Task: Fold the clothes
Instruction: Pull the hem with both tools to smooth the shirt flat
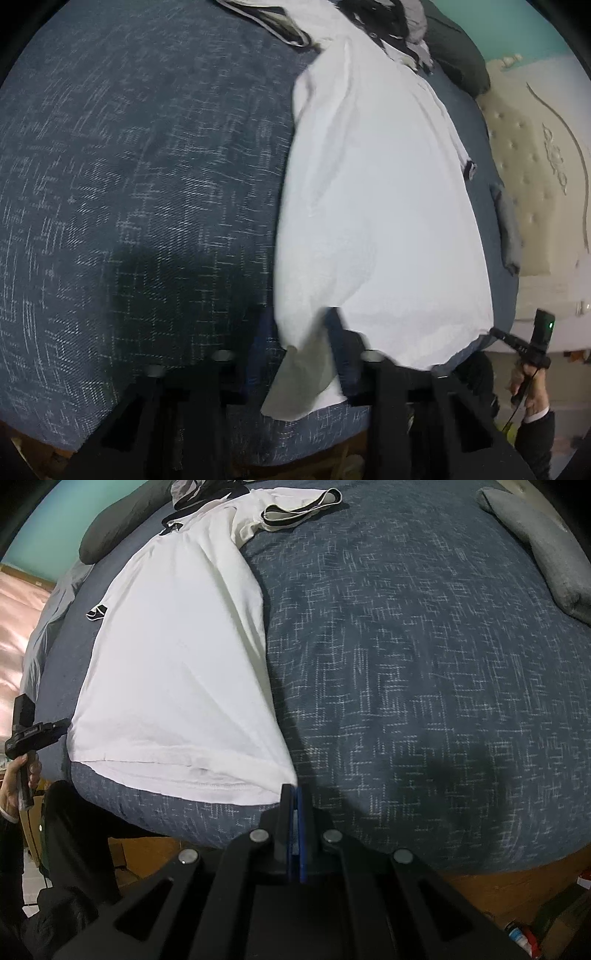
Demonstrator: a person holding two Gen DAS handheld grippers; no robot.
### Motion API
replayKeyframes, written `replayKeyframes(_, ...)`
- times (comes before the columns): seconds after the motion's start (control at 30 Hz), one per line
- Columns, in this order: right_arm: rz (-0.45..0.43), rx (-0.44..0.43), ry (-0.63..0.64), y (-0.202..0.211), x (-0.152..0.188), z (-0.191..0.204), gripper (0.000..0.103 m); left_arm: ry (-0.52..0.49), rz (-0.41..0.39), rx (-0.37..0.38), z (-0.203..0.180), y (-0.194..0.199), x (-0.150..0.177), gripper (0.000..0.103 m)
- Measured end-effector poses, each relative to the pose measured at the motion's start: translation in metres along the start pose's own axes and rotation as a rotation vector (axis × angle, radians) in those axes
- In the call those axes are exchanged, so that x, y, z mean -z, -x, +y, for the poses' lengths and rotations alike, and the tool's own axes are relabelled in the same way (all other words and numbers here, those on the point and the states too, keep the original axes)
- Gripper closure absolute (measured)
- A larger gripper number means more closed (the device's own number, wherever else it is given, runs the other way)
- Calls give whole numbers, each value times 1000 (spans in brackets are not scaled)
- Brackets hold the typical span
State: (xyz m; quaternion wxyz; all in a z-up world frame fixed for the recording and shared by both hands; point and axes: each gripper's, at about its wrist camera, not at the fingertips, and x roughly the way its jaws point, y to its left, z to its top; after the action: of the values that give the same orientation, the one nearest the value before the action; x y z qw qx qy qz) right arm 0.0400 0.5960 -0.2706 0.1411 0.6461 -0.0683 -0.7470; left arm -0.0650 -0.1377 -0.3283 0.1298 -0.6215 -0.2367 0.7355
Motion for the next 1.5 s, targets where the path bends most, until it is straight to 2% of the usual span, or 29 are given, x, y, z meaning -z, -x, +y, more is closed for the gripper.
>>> replayKeyframes(0.07,0,-3,0,1,0,1,101,-19,-2,0,-3,1,0,95)
replayKeyframes(0.27,0,-6,-10,1,-2,-3,101,-17,-10,23,0,7,-2,98)
replayKeyframes(0.4,3,-12,-6,0,0,0,101,-4,-35,28,12,20,-7,98)
replayKeyframes(0.57,4,-31,3,-2,2,7,101,27,-29,18,24,21,-7,98)
replayKeyframes(0.67,6,-33,13,-3,1,11,101,37,-31,12,25,25,-6,95)
replayKeyframes(0.87,7,-32,16,-4,1,14,101,-19,-46,-13,11,39,-4,94)
replayKeyframes(1.03,8,-33,12,-7,2,15,101,-56,-9,-31,-7,23,12,91)
replayKeyframes(1.1,9,-35,10,-8,2,16,101,-62,11,-47,-3,15,16,87)
replayKeyframes(1.5,6,-39,4,-8,1,16,101,-101,51,-84,-11,-10,25,87)
